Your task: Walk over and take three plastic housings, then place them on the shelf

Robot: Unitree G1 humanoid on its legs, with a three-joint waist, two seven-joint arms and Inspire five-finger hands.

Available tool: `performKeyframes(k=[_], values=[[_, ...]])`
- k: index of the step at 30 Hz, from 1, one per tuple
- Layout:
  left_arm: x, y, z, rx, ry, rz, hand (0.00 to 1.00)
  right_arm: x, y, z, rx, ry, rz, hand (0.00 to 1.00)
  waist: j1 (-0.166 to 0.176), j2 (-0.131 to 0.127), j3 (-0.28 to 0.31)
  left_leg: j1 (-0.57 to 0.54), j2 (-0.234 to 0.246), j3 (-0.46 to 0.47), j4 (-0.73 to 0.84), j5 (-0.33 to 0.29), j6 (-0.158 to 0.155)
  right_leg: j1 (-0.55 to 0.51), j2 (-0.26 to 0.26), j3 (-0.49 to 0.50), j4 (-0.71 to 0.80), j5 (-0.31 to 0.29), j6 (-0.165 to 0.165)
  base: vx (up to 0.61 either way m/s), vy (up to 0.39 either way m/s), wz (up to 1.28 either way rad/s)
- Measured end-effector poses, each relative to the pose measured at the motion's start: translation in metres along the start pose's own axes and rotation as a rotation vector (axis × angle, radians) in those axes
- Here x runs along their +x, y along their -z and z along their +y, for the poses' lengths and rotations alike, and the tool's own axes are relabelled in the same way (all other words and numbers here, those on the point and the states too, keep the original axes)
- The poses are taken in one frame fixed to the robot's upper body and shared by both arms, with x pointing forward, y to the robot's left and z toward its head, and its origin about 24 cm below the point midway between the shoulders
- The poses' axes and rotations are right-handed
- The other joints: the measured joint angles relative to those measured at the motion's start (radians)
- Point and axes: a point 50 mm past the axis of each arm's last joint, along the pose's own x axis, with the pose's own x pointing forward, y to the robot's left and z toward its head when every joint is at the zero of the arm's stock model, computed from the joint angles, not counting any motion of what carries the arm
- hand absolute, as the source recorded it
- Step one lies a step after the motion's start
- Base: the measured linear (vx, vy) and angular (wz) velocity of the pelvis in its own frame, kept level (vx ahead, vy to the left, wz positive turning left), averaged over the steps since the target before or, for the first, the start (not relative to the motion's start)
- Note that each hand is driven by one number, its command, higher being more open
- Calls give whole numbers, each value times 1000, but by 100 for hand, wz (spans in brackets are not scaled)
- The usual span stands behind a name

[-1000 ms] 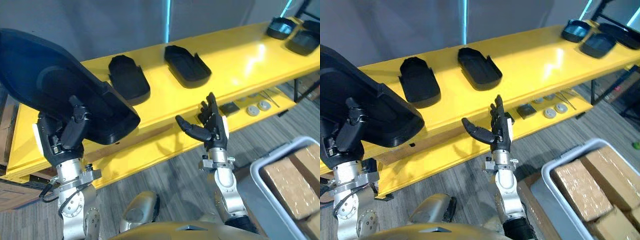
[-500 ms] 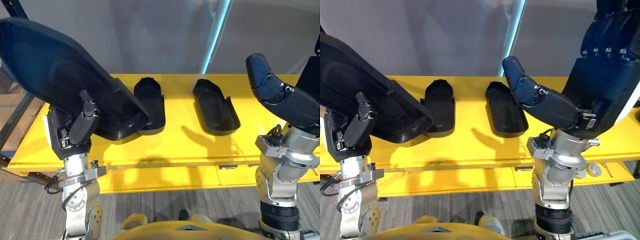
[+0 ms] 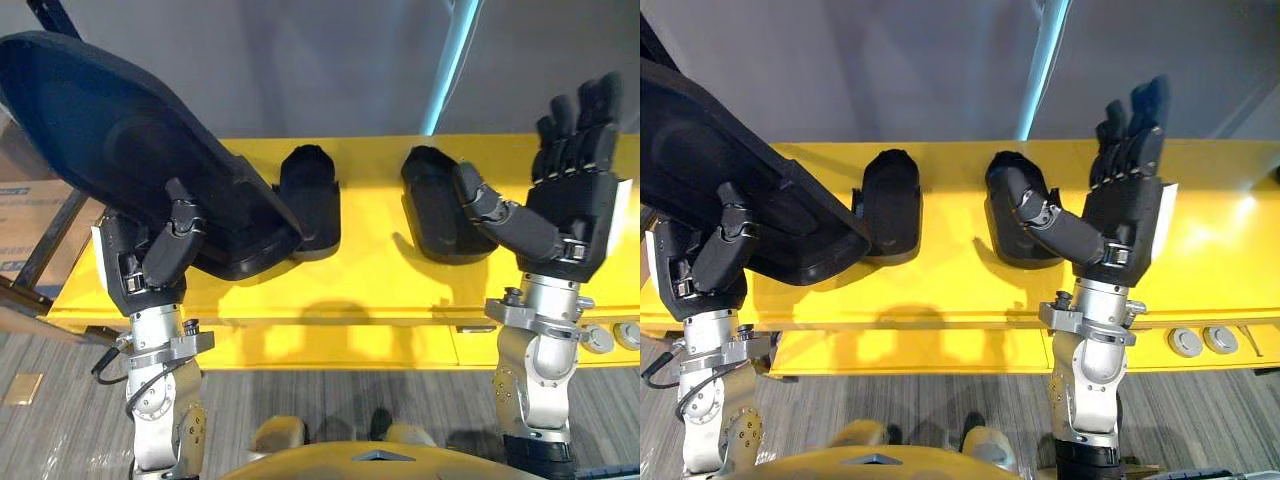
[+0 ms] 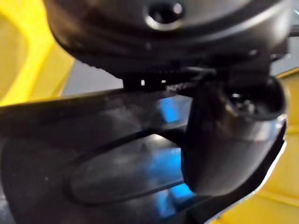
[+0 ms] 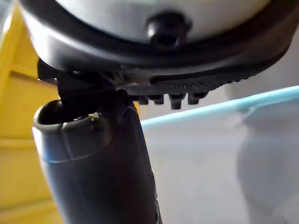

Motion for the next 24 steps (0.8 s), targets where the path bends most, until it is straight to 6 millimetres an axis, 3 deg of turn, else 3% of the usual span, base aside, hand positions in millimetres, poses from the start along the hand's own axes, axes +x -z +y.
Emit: performKeyframes(k=[1,3,4,6,7,8,9,10,11,12,13,14,15,17,18,20,21,24], values=[[-2,1,0,5,0,8,0,-1,1,1,29,-1,7,100,-6,-8,5,-11,27,5,18,1,0,-4,-16,0,9,-5,8,-165,209,11],[-6,3,-1,28,4,29,0,-3,3,5,129,-27,15,100,-21,-26,15,-17,137,-2,16,62,-9,-22,-98,34,56,-25,38,-96,298,2],[-8,4,-1,30,4,36,0,-3,3,8,162,-40,17,100,-26,-28,14,-13,155,-13,4,93,-12,-33,-123,48,74,-31,48,-62,399,-16],[-12,5,-3,43,16,50,0,-4,5,16,226,-79,27,100,-28,-13,8,18,181,-66,-30,172,-43,-60,-190,103,107,-35,107,-37,446,-25],[-13,6,-4,52,31,54,0,-7,6,19,237,-86,37,100,-31,9,-5,20,182,-79,-28,184,-72,-66,-214,115,107,-31,124,-27,618,-11],[-15,5,-6,41,65,54,0,-12,6,22,262,-83,53,100,-31,39,-24,22,183,-64,-32,157,-130,-66,-241,122,92,-9,150,-31,824,-3],[-16,3,-7,31,87,50,0,-18,7,27,299,-70,66,100,-27,41,-29,52,177,-12,-40,44,-227,-51,-272,122,63,43,188,-33,894,2],[-17,2,-8,-5,99,49,0,-23,9,34,348,-58,85,100,-22,43,-31,54,161,58,-31,-72,-227,-34,-304,120,2,138,206,-107,876,-28],[-17,2,-7,-12,98,54,0,-27,15,44,396,-47,117,100,5,10,-8,49,140,106,21,-88,-202,-34,-328,115,-45,247,168,-211,813,-74],[-21,4,-4,-22,69,78,0,-30,19,59,435,-73,159,100,44,19,-3,52,155,162,33,-113,-156,-29,-312,60,-111,378,128,-240,612,-83],[-22,6,-2,-25,57,88,0,-32,20,66,435,-98,170,100,49,16,-4,54,157,170,28,-111,-143,-28,-301,20,-69,351,135,-179,425,-56],[-22,7,0,4,80,107,0,-33,19,76,426,-140,176,100,50,5,-11,64,156,178,0,-99,-121,-19,-271,-32,12,262,142,-62,353,-18],[-21,12,-7,-1,169,137,0,-27,16,91,394,-224,148,100,48,-9,-19,89,140,182,-71,-59,-102,1,-198,-49,83,118,160,-20,256,-10],[-12,15,-11,-14,194,127,0,-19,10,97,369,-256,100,100,24,-19,-25,86,107,175,-136,-9,-85,18,-131,-42,95,18,173,-20,224,11],[-3,18,-17,-34,207,111,0,-15,9,94,358,-232,87,100,12,-20,-26,84,74,175,-192,33,-73,30,-97,-43,58,-14,137,-67,244,36],[9,18,-27,-56,210,81,0,-12,10,78,309,-163,82,100,-10,-26,-31,71,20,165,-252,83,-50,66,-94,-73,-46,1,128,-78,142,41],[15,16,-33,-73,202,58,0,-11,14,64,263,-107,91,100,-25,-9,-27,54,4,150,-263,101,-42,76,-98,-77,-94,37,128,-53,57,37],[17,15,-37,-87,226,48,0,-18,23,34,165,32,142,100,-31,6,-27,54,-12,141,-306,137,-42,81,-98,-95,-118,50,130,-94,25,23]])
